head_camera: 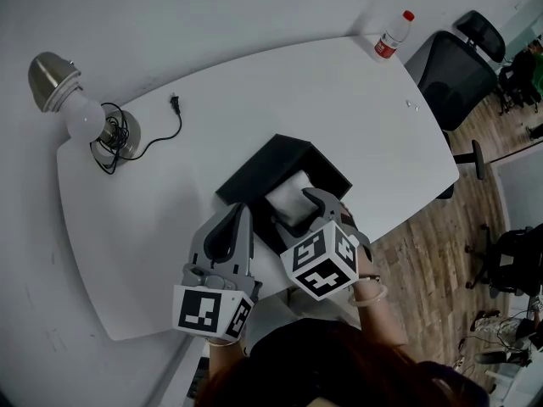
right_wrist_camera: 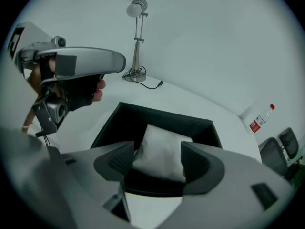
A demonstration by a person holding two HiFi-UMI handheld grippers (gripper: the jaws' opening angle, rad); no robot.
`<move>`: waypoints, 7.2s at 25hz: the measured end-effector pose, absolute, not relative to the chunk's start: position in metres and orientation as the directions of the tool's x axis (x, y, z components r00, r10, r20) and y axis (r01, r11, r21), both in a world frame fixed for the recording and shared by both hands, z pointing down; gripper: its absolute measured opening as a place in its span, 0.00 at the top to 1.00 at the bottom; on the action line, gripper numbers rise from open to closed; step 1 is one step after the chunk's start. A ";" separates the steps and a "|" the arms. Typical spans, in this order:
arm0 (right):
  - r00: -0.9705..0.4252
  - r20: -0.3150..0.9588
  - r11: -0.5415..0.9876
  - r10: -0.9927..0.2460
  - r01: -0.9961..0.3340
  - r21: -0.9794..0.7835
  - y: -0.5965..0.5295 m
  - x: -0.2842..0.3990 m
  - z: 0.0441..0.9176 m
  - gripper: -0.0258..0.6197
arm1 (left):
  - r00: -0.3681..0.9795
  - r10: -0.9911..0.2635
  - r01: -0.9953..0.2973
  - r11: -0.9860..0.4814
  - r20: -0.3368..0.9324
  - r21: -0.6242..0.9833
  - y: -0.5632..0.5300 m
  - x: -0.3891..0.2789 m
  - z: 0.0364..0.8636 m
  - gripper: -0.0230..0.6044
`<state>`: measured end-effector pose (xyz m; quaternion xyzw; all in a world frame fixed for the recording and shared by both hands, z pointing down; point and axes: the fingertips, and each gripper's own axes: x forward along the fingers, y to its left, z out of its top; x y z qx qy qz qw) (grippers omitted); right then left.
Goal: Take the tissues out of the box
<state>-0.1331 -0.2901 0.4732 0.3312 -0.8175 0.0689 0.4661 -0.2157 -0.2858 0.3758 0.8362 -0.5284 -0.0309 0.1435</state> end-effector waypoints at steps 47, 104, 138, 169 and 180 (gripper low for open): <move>-0.308 0.747 0.721 -0.589 -0.618 0.314 -0.292 -0.119 0.448 0.61 | 0.413 -0.905 -0.895 -0.382 0.103 0.229 -0.254 -0.211 0.365 0.92; -0.605 0.249 0.653 -0.756 -0.669 0.355 -0.126 -0.013 0.311 0.62 | 0.331 -0.944 -0.943 -0.331 0.006 -0.015 -0.066 -0.086 0.289 0.92; -0.690 0.031 0.675 -0.723 -0.697 0.242 0.008 0.040 0.275 0.62 | 0.291 -0.955 -0.955 -0.288 -0.051 -0.066 0.045 -0.046 0.281 0.92; -0.698 -0.008 0.680 -0.716 -0.699 0.221 0.040 0.057 0.274 0.63 | 0.299 -0.953 -0.950 -0.294 -0.044 -0.102 0.068 -0.029 0.281 0.92; -0.693 -0.013 0.674 -0.721 -0.705 0.219 0.040 0.058 0.273 0.63 | 0.308 -0.950 -0.948 -0.303 -0.043 -0.099 0.067 -0.030 0.284 0.92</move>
